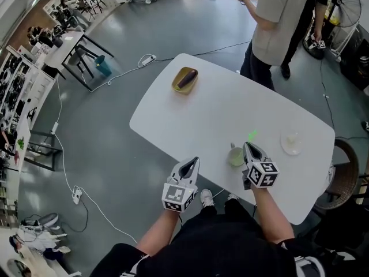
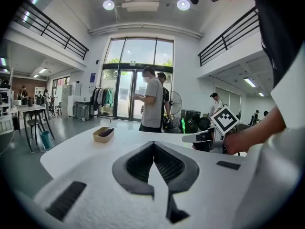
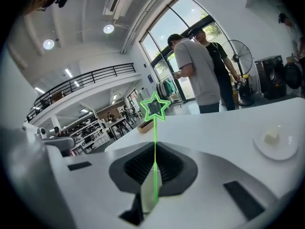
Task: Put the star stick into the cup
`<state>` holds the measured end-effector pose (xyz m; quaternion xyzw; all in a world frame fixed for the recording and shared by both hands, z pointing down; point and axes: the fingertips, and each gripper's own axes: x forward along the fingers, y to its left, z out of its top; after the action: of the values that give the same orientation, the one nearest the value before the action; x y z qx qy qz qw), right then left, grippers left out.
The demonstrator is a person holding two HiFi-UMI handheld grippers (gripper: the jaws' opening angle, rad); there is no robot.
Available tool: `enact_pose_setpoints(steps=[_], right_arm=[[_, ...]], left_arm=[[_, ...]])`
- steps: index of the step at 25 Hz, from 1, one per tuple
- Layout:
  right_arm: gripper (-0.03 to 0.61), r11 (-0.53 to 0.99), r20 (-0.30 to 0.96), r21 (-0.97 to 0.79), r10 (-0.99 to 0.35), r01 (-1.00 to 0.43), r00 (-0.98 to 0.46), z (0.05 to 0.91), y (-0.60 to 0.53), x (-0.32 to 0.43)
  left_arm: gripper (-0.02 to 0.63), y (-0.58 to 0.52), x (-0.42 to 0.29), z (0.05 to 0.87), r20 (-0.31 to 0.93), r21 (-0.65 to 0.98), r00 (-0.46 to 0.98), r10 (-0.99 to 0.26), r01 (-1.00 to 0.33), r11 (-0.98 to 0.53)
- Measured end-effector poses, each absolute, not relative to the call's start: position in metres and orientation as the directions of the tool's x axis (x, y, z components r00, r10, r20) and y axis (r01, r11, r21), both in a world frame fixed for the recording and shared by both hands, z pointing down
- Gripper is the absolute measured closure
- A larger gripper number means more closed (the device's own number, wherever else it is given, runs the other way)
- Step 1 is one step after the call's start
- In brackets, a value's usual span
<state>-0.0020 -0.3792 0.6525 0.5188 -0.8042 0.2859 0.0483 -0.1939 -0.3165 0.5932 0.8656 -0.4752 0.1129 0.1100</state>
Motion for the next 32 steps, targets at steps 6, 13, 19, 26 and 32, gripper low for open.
enact_pose_setpoints(steps=[6, 13, 19, 26, 32], right_arm=[[0.563, 0.286, 0.388, -0.403, -0.807, -0.87, -0.445, 0.657, -0.383, -0.002], [0.54, 0.273, 0.425, -0.39, -0.794, -0.88, -0.435, 0.668, -0.388, 0.002], [0.462, 0.261, 0.433, -0.408, -0.788, -0.875, -0.437, 0.67, -0.383, 0.003], [0.443, 0.277, 0.368, -0.387, -0.828, -0.88, -0.423, 0.636, -0.379, 0.018], [0.443, 0.336, 0.255, -0.354, -0.863, -0.873, -0.436, 0.575, -0.377, 0.023]], left_arm=[[0.603, -0.315, -0.189, 0.59, 0.283, 0.091, 0.534, -0.797, -0.842, -0.532], [0.603, -0.317, -0.192, 0.587, 0.256, 0.115, 0.537, -0.804, -0.842, -0.527], [0.603, -0.317, -0.189, 0.584, 0.24, 0.116, 0.523, -0.818, -0.852, -0.511], [0.603, -0.316, -0.181, 0.576, 0.23, 0.118, 0.544, -0.807, -0.839, -0.532], [0.603, -0.322, -0.169, 0.561, 0.207, 0.103, 0.565, -0.799, -0.825, -0.556]])
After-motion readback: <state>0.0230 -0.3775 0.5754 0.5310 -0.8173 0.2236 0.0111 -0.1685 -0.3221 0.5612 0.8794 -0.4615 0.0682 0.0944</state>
